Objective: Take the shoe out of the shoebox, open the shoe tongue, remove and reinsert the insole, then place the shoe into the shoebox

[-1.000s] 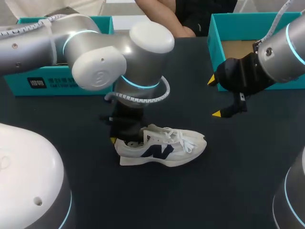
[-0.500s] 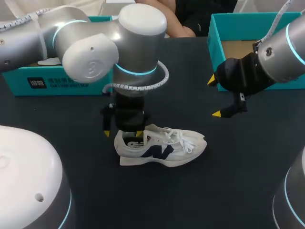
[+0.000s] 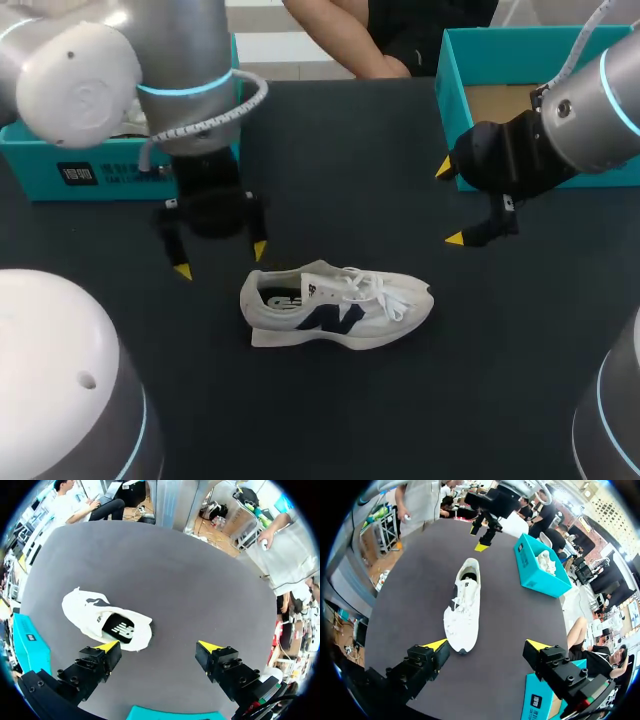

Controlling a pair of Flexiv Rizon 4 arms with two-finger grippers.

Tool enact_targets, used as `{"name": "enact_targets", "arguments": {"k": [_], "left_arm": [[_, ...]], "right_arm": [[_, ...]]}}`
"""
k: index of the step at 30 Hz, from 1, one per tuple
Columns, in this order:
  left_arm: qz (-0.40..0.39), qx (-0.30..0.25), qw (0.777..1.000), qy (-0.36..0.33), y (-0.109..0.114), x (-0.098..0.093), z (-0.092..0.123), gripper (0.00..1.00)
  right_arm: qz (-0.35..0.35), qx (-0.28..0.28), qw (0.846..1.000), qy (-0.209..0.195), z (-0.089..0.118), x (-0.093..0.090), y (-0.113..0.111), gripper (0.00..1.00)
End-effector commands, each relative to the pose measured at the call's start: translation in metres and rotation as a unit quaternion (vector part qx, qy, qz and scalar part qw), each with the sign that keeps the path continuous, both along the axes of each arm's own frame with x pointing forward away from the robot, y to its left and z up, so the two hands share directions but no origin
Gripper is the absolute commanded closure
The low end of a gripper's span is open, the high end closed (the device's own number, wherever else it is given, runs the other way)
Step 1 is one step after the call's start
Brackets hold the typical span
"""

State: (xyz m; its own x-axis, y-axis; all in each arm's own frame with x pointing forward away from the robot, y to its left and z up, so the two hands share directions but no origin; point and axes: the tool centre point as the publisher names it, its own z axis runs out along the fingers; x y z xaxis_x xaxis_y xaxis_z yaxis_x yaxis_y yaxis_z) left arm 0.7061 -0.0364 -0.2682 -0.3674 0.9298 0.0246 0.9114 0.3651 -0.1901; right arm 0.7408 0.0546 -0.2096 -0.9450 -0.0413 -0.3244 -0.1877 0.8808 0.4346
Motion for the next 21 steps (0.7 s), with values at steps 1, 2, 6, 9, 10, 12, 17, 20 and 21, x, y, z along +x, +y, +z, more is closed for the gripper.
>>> {"name": "enact_targets", "arguments": {"k": [1, 2, 6, 9, 10, 12, 17, 20, 21], "left_arm": [[0.022, -0.123, 0.991, -0.039, 0.021, -0.002, -0.003, 0.0], [0.022, -0.123, 0.991, -0.039, 0.021, -0.002, -0.003, 0.0], [0.022, -0.123, 0.991, -0.039, 0.021, -0.002, -0.003, 0.0], [0.033, -0.129, 0.991, -0.01, 0.027, -0.007, -0.009, 0.0], [0.048, -0.142, 0.989, -0.009, 0.031, -0.008, -0.012, 0.0], [0.084, -0.154, 0.984, 0.014, 0.041, -0.007, -0.018, 0.0], [0.184, -0.191, 0.964, 0.02, 0.061, -0.008, -0.027, 0.0], [0.246, -0.227, 0.942, 0.033, 0.07, -0.007, -0.031, 0.0], [0.264, -0.232, 0.935, 0.04, 0.073, -0.005, -0.033, 0.0]], "right_arm": [[-0.001, -0.001, 1.0, -0.001, -0.001, 0.0, 0.001, 0.0], [-0.001, -0.001, 1.0, -0.001, -0.001, 0.0, 0.001, 0.0], [-0.001, -0.001, 1.0, -0.001, -0.001, 0.0, 0.001, 0.0], [-0.001, -0.001, 1.0, -0.001, -0.001, 0.0, 0.001, 0.0], [-0.001, -0.001, 1.0, -0.001, -0.001, 0.0, 0.001, 0.0], [-0.001, -0.001, 1.0, -0.001, -0.001, 0.0, 0.001, 0.0], [-0.001, -0.001, 1.0, -0.001, -0.001, 0.0, 0.001, 0.0], [-0.001, -0.001, 1.0, -0.001, -0.001, 0.0, 0.001, 0.0], [-0.001, -0.001, 1.0, -0.001, -0.001, 0.0, 0.001, 0.0]]}}
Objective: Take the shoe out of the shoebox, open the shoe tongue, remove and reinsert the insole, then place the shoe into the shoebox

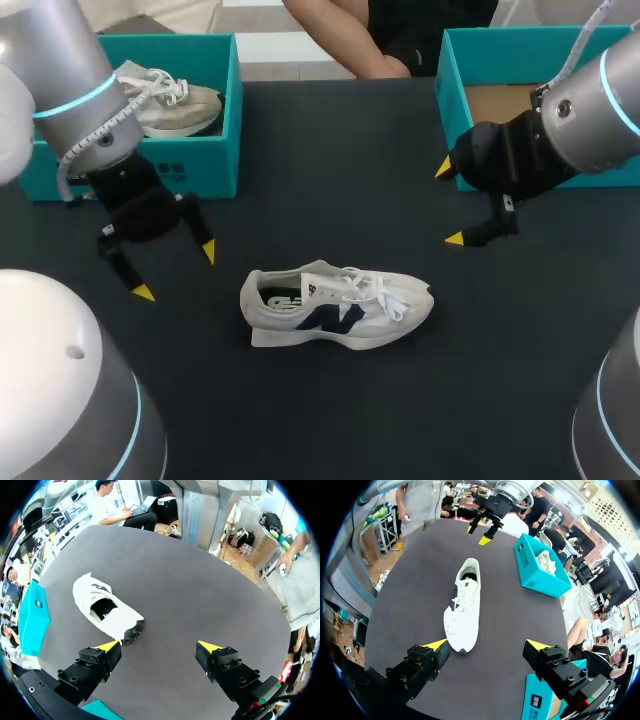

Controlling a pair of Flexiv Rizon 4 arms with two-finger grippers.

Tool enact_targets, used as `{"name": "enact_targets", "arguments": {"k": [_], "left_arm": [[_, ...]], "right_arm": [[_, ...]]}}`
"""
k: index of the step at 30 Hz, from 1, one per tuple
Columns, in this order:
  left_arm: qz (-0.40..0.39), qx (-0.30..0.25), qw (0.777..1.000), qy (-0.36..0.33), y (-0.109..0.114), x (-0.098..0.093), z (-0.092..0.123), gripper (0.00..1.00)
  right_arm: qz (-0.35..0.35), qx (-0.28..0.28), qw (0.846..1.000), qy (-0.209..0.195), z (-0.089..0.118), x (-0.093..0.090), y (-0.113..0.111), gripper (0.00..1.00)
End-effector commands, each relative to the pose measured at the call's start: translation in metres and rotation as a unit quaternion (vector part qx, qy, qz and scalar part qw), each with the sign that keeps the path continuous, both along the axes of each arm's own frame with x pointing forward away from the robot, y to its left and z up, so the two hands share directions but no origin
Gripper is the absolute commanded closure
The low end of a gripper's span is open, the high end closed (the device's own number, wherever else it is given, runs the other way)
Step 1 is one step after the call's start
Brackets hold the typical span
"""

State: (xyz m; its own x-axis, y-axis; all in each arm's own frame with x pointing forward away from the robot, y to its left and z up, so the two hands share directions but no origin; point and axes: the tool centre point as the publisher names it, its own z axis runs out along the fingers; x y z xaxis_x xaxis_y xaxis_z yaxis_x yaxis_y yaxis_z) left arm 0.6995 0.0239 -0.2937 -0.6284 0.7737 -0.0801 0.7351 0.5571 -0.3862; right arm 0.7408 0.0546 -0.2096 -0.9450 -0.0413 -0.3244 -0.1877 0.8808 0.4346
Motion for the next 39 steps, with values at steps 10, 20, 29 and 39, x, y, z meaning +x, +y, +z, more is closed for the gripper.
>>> {"name": "enact_targets", "arguments": {"k": [10, 20, 29, 39], "left_arm": [[0.323, -0.294, 0.897, 0.069, 0.029, 0.013, -0.011, 0.0], [0.379, -0.41, 0.804, 0.204, 0.034, 0.005, -0.043, 0.0], [0.413, -0.432, 0.764, 0.243, 0.045, 0.002, -0.062, 0.0], [0.427, -0.407, 0.767, 0.251, 0.047, -0.003, -0.071, 0.0]], "right_arm": [[-0.001, -0.001, 1.0, -0.001, -0.001, 0.0, 0.001, 0.0], [-0.001, -0.001, 1.0, -0.001, -0.001, 0.0, 0.001, 0.0], [-0.001, -0.001, 1.0, -0.001, -0.001, 0.0, 0.001, 0.0], [-0.001, -0.001, 1.0, -0.001, -0.001, 0.0, 0.001, 0.0]]}}
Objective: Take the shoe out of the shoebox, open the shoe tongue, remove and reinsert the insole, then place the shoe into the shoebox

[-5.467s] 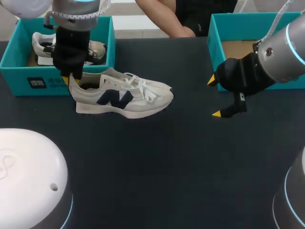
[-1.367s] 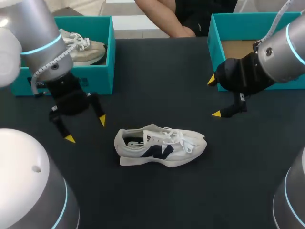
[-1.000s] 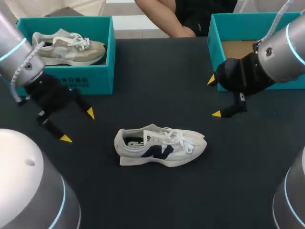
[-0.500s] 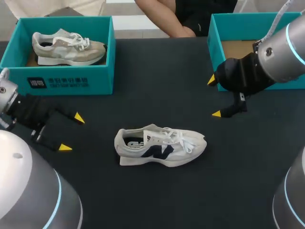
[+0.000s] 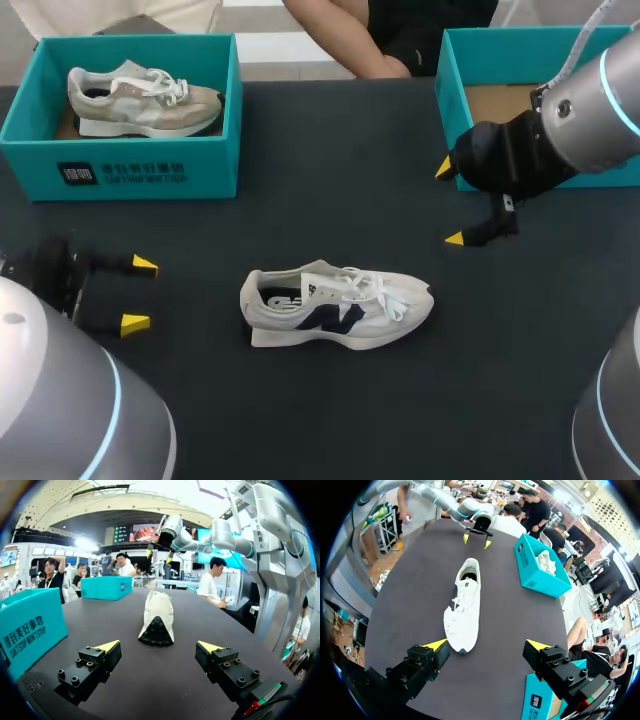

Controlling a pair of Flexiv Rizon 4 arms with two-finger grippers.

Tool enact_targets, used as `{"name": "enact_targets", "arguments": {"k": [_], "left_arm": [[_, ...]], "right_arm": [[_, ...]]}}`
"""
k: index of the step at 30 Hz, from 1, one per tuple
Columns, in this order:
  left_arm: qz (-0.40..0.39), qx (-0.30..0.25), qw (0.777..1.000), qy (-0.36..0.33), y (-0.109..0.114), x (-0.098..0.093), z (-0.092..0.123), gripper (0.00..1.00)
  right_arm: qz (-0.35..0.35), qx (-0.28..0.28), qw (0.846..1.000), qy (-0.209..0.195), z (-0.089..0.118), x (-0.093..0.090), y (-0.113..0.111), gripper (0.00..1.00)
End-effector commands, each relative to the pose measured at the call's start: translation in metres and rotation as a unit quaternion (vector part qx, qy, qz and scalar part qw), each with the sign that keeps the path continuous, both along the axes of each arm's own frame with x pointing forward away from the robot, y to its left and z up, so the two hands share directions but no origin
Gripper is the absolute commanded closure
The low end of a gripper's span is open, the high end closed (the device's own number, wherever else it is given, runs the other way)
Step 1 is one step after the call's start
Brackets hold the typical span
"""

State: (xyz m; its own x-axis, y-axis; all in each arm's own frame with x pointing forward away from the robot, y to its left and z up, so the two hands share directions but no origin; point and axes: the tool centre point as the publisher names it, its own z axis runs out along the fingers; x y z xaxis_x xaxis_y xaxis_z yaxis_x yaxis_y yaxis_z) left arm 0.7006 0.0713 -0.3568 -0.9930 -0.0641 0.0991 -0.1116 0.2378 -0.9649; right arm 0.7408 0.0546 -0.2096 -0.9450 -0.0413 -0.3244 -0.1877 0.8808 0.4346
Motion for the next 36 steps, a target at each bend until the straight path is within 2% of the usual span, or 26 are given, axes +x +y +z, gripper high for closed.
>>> {"name": "enact_targets", "arguments": {"k": [1, 11, 15, 33, 36], "left_arm": [[0.027, -0.023, 0.999, 0.002, -0.0005, -0.0044, -0.0087, 0.0], [0.023, -0.012, 1.0, -0.009, 0.0001, -0.0064, -0.0045, 0.0], [0.022, 0.013, 1.0, -0.017, 0.0021, -0.0039, -0.0042, 0.0], [0.022, 0.008, 0.999, -0.022, 0.0032, -0.0026, -0.0037, 0.0], [0.025, 0.023, 0.999, -0.029, -0.0006, 0.0003, -0.005, 0.0]], "right_arm": [[-0.001, -0.001, 1.0, -0.001, -0.001, -0.0004, 0.0009, 0.0], [-0.001, -0.001, 1.0, -0.001, -0.001, -0.0004, 0.0009, 0.0], [-0.001, -0.001, 1.0, -0.001, -0.001, -0.0004, 0.0009, 0.0], [-0.001, -0.001, 1.0, -0.001, -0.001, -0.0004, 0.0009, 0.0], [-0.001, -0.001, 1.0, -0.001, -0.001, -0.0004, 0.0009, 0.0]]}}
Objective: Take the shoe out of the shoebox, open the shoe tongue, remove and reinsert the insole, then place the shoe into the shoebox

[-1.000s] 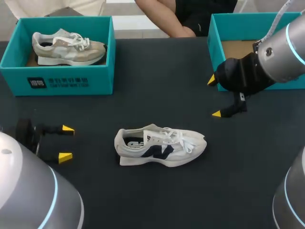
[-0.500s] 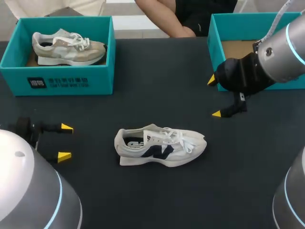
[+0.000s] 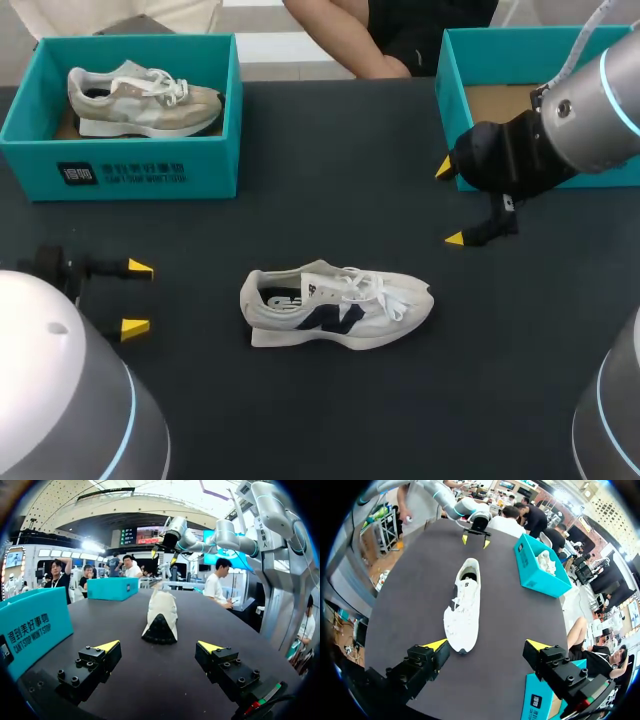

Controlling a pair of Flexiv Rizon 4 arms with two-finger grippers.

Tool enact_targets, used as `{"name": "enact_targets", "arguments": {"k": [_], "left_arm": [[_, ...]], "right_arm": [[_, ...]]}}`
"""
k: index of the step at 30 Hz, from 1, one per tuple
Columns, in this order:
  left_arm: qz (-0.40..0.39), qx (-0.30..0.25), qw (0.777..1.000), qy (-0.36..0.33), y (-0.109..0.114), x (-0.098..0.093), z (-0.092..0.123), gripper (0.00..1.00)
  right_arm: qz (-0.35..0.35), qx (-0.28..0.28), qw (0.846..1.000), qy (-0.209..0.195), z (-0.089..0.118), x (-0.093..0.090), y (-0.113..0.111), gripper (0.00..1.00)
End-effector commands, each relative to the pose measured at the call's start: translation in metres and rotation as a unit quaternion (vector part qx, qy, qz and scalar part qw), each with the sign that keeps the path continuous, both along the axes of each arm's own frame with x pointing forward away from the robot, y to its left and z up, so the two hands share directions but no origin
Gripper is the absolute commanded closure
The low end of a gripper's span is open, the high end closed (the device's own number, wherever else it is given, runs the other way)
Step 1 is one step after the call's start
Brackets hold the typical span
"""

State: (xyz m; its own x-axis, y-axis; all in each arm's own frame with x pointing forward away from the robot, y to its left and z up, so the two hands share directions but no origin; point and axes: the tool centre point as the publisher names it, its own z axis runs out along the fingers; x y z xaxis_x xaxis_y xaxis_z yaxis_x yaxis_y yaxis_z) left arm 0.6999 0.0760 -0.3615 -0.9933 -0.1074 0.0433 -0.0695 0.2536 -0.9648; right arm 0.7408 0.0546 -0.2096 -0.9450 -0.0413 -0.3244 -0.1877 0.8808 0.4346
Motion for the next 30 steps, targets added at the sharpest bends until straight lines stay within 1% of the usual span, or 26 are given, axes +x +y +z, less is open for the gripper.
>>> {"name": "enact_targets", "arguments": {"k": [1, 3, 7, 9, 10, 13, 17, 24, 27, 29, 30], "left_arm": [[0.001, 0.017, 1.0, -0.003, -0.008, 0.002, 0.0, 0.0], [-0.002, 0.027, 1.0, -0.007, -0.018, 0.007, 0.0, 0.0], [-0.013, 0.034, 0.999, -0.006, -0.044, 0.014, -0.001, 0.0], [-0.019, 0.053, 0.998, 0.0, -0.055, 0.015, -0.004, 0.0], [-0.027, 0.047, 0.998, -0.005, -0.063, 0.015, -0.005, 0.0], [-0.026, 0.047, 0.998, -0.009, -0.075, 0.016, -0.008, 0.0], [-0.018, 0.042, 0.999, -0.01, -0.086, 0.019, -0.012, 0.0], [-0.03, 0.055, 0.998, -0.01, -0.104, 0.015, -0.02, 0.0], [-0.036, 0.072, 0.997, -0.015, -0.112, 0.013, -0.022, 0.0], [-0.038, 0.075, 0.996, -0.013, -0.118, 0.012, -0.024, 0.0], [-0.039, 0.067, 0.997, -0.012, -0.12, 0.011, -0.025, 0.0]], "right_arm": [[-0.001, -0.001, 1.0, -0.001, -0.001, 0.0, 0.001, 0.0], [-0.001, -0.001, 1.0, -0.001, -0.001, 0.0, 0.001, 0.0], [-0.001, -0.001, 1.0, -0.001, -0.001, 0.0, 0.001, 0.0], [-0.001, -0.001, 1.0, -0.001, -0.001, 0.0, 0.001, 0.0], [-0.001, -0.001, 1.0, -0.001, -0.001, 0.0, 0.001, 0.0], [-0.001, -0.001, 1.0, -0.001, -0.001, 0.0, 0.001, 0.0], [-0.001, -0.001, 1.0, -0.001, -0.001, 0.0, 0.001, 0.0], [-0.001, -0.001, 1.0, -0.001, -0.001, 0.0, 0.001, 0.0], [-0.001, -0.001, 1.0, -0.001, -0.001, 0.0, 0.001, 0.0], [-0.001, -0.001, 1.0, -0.001, -0.001, 0.0, 0.001, 0.0], [-0.001, -0.001, 1.0, -0.001, -0.001, 0.0, 0.001, 0.0]]}}
